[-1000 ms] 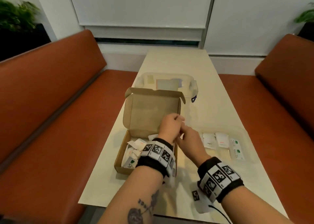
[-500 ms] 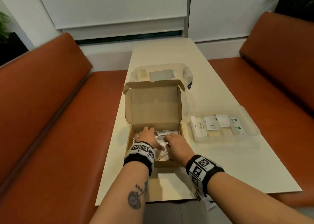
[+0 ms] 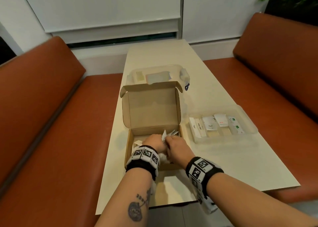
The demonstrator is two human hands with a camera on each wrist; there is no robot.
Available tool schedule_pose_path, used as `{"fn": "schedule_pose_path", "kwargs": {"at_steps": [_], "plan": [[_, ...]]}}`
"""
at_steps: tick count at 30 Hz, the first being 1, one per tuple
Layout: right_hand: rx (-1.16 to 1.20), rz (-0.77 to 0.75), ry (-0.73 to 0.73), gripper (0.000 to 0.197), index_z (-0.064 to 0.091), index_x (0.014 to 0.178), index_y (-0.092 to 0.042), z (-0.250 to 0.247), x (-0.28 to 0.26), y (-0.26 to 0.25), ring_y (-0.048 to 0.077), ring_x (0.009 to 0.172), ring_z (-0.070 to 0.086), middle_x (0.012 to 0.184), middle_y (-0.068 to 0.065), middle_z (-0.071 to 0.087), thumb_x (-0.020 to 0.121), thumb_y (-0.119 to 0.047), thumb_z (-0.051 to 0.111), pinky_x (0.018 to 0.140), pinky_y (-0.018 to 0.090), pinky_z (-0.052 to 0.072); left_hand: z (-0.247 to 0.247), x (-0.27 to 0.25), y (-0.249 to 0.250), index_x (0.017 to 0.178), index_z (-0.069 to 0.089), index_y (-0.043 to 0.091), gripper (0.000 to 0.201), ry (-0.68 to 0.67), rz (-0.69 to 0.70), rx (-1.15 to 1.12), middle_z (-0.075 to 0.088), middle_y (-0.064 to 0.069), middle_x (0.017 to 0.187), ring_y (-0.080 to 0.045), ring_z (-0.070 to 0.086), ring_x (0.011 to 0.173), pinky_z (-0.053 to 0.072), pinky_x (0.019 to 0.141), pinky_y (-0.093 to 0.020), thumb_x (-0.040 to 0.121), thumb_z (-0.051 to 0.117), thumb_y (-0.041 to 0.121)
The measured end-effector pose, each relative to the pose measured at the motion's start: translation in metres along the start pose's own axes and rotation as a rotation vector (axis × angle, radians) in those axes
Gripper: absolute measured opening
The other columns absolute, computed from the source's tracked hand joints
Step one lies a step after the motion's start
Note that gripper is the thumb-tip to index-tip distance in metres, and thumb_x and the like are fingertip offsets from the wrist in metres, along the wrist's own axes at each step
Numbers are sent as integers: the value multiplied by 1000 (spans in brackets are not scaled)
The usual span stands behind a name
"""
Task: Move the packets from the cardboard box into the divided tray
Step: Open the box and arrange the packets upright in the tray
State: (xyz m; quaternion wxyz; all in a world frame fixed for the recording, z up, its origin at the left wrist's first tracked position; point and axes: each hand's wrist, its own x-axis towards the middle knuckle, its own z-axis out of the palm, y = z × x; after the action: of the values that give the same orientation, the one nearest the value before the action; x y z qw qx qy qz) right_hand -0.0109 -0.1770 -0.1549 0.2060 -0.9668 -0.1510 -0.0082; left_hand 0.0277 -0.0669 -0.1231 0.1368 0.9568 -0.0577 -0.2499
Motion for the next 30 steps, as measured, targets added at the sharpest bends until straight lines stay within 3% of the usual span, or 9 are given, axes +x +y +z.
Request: {"fn": "schedule_pose_path", "kwargs": {"at_steps": [4,8,11,14,20,24,27,30], "plan": [[84,37,15,36,46,119,-3,-3,0,-2,31,98,53,108,18,60,86,-13,55,82,34,37,-4,-5,4,119,59,8,38,-88,59,-67,64,-14,115,-29,59,106,46,85,-31,82,65,16],[138,75,18,32,43,117,-3,-3,0,-4,31,91,55,101,18,61,86,-9,52,71,29,32,7,-5,5,125,50,19,57,-25,35,8,64,-5,117,-27,58,110,44,99,-43,74,74,22],[142,63,12,25,45,108,-5,-2,0,-3,31,88,56,96,17,61,84,-6,51,68,30,33,8,-2,6,122,56,16,41,7,10,62,63,-8,118,-29,58,110,46,97,-42,82,66,18],[147,51,30,14,45,105,-7,0,0,-2,31,86,54,94,17,61,91,-9,44,68,30,29,4,1,3,116,62,12,36,-11,-35,42,66,-11,112,-28,62,103,50,92,-39,81,69,16],[204,65,28,16,44,106,-5,-1,0,-1,28,80,49,92,17,58,91,-3,40,66,31,31,-3,2,-9,99,64,9,31,60,-76,-89,66,-9,101,-25,61,90,46,75,-31,78,74,29],[395,128,68,4,44,98,-12,-9,1,-3,22,72,48,82,5,53,94,-11,43,64,30,34,-20,-3,-19,96,69,8,24,163,-40,-276,69,-10,95,-26,62,86,43,70,-28,81,72,25],[543,225,152,9,46,94,-18,-17,8,-5,16,73,54,83,-1,56,94,-10,44,61,22,39,-36,-9,-28,97,68,13,21,181,-12,-427,66,-1,83,-19,60,77,40,61,-26,81,74,26],[661,327,256,3,50,94,-15,-30,19,-6,14,76,55,82,-3,56,94,-12,48,63,20,43,-47,-14,-37,82,64,21,11,159,24,-471,61,10,67,-6,56,63,37,54,-23,81,73,27]]}}
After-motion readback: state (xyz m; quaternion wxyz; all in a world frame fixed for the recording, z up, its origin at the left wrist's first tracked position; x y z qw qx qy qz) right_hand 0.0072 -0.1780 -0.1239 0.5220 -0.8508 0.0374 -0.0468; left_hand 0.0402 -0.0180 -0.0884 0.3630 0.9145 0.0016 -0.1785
